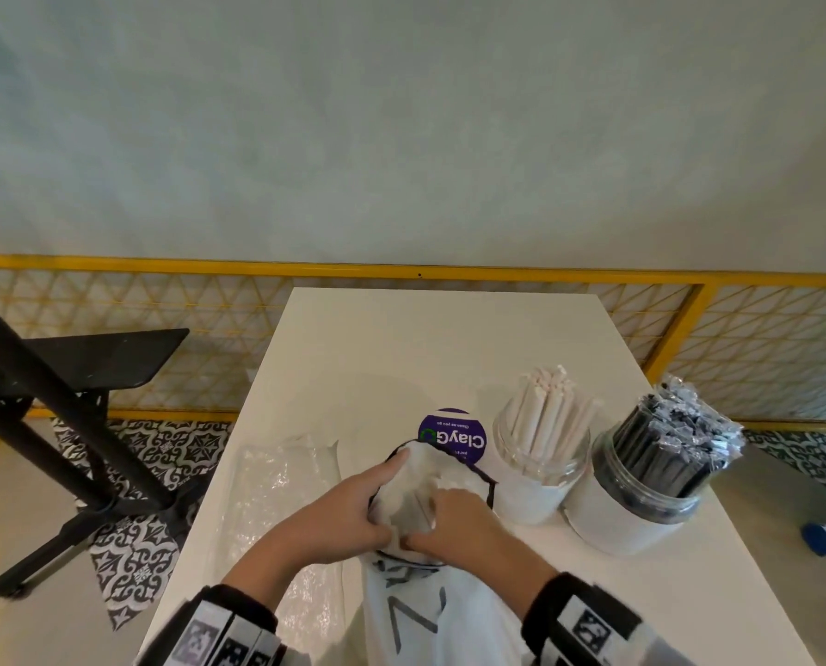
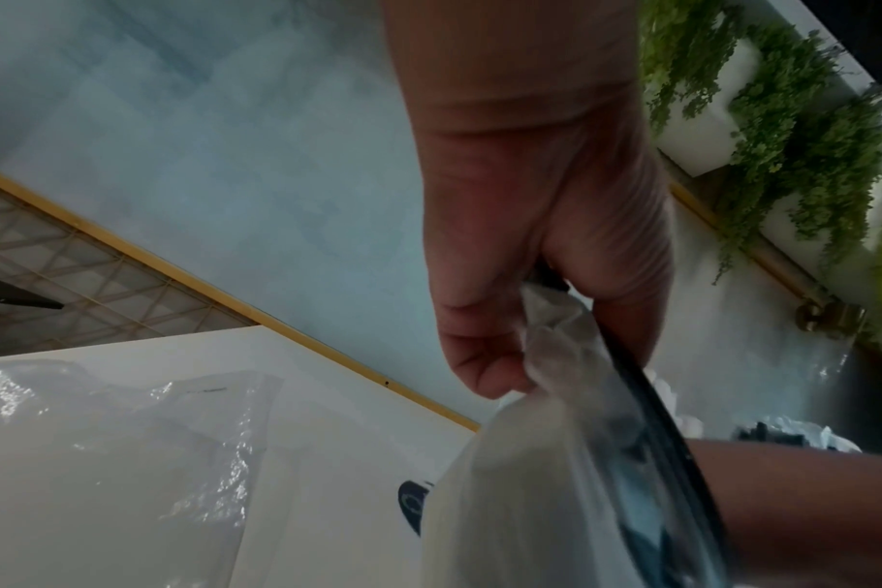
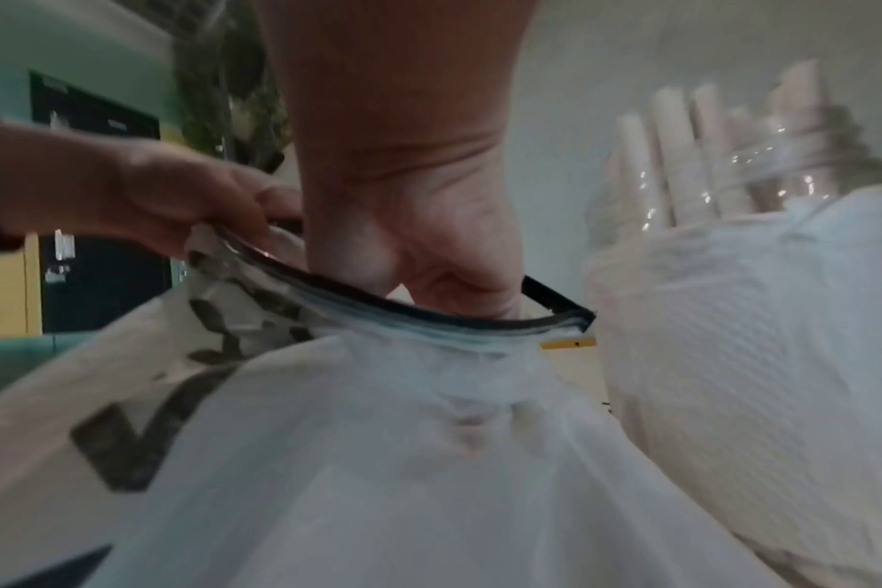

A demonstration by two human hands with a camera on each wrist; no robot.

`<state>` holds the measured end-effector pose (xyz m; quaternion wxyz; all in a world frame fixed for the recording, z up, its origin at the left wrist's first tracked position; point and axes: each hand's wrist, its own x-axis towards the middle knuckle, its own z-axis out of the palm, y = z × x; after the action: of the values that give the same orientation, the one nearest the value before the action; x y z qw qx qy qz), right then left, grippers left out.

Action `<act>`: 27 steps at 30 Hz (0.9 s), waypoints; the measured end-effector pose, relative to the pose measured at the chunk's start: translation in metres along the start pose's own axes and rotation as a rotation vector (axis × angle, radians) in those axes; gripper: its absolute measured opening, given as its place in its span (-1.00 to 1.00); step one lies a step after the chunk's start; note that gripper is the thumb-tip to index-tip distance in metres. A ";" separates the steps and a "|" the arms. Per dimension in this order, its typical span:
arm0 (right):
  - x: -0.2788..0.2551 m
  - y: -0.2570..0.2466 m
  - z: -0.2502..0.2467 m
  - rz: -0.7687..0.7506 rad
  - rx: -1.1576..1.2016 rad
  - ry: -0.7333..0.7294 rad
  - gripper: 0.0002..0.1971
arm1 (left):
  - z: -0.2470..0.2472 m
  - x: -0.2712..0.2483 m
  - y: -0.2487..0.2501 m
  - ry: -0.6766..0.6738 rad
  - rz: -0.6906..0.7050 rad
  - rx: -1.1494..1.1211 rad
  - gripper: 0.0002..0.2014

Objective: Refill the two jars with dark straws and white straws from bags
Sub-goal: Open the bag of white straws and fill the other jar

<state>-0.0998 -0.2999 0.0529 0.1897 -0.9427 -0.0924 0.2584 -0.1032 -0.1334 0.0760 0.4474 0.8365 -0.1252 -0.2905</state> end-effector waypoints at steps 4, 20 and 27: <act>0.010 -0.013 0.010 0.105 -0.187 -0.150 -0.53 | 0.010 0.002 -0.004 -0.018 -0.002 0.107 -0.13; 0.034 0.002 0.045 0.174 -0.356 -0.171 -0.54 | 0.016 -0.001 0.005 -0.005 0.021 0.032 -0.23; 0.031 0.023 0.033 0.181 0.249 0.016 -0.61 | 0.011 0.010 -0.016 0.023 -0.034 -0.043 -0.14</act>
<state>-0.0893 -0.3021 0.0034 0.2819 -0.9183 0.0272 0.2765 -0.1029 -0.1365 0.0541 0.4615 0.8321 -0.0995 -0.2912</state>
